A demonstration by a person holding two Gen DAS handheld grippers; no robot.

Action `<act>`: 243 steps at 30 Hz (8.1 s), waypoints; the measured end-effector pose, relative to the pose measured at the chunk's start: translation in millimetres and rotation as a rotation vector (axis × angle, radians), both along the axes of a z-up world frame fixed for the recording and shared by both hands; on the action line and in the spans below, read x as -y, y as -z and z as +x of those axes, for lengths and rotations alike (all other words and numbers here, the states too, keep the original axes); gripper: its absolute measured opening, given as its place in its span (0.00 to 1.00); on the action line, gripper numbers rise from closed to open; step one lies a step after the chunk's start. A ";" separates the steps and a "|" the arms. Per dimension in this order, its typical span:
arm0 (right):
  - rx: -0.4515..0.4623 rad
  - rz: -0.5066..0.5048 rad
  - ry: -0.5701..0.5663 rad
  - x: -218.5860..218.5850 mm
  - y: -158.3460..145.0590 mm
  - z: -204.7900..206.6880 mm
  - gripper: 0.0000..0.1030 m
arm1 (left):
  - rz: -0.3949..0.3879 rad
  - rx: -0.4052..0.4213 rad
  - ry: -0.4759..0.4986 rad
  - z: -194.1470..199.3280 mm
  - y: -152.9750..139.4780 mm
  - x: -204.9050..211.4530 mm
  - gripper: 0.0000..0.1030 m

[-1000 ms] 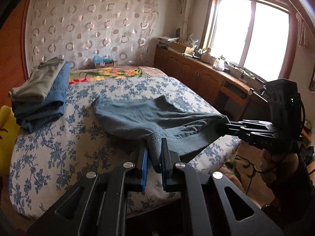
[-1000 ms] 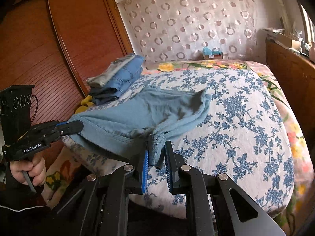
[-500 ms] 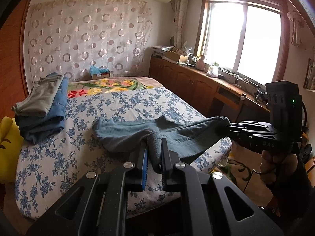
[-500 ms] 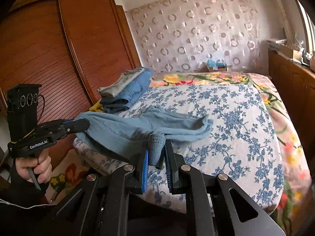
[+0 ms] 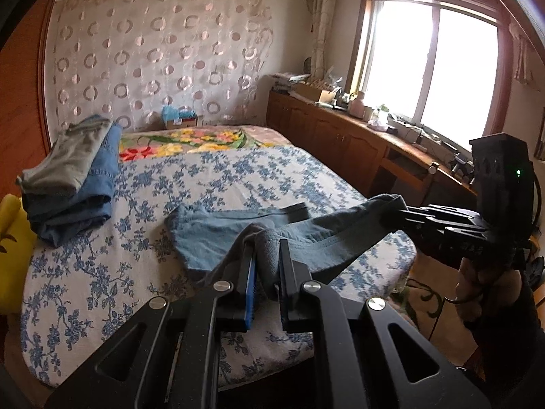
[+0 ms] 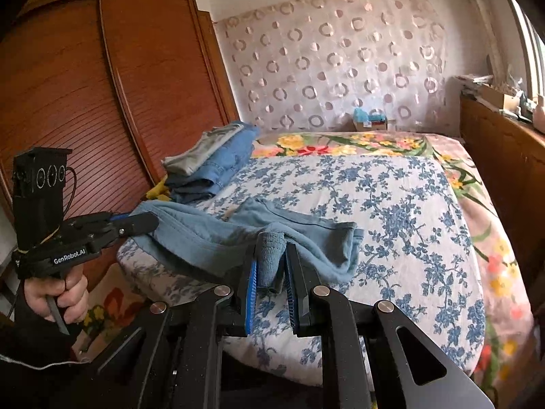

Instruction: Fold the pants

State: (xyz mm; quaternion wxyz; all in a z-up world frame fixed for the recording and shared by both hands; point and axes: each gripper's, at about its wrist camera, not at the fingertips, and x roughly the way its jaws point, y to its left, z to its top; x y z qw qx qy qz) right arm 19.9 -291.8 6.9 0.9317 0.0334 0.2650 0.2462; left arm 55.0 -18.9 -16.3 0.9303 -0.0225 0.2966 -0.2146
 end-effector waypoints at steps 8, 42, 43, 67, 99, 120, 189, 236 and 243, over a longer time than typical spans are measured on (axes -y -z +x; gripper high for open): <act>-0.020 -0.002 0.016 -5.8 6.4 27.2 0.15 | 0.018 -0.018 -0.016 19.4 6.1 -1.0 0.12; -0.098 -0.107 0.044 -33.6 17.6 125.3 0.15 | 0.079 -0.086 -0.089 101.5 27.1 -0.2 0.12; -0.103 -0.112 0.048 -34.3 18.7 127.2 0.15 | 0.077 -0.090 -0.093 102.2 28.4 -0.7 0.15; -0.177 -0.145 0.073 -6.9 48.8 90.5 0.36 | 0.081 -0.194 -0.073 66.9 77.5 -16.6 0.45; -0.078 -0.096 0.066 7.2 37.8 45.7 0.07 | 0.094 -0.158 -0.057 38.0 70.4 -14.3 0.23; -0.158 -0.273 0.003 -32.8 60.2 96.6 0.28 | 0.108 -0.187 -0.059 66.3 72.7 -27.5 0.29; -0.204 -0.157 0.020 -11.3 40.9 175.8 0.19 | 0.093 -0.197 -0.041 137.6 63.1 -23.4 0.42; -0.140 -0.086 0.083 14.4 48.1 48.8 0.03 | 0.104 -0.232 -0.108 66.1 89.4 -27.0 0.48; -0.180 -0.069 0.080 14.5 53.0 47.0 0.03 | 0.098 -0.225 -0.123 61.1 89.2 -28.2 0.48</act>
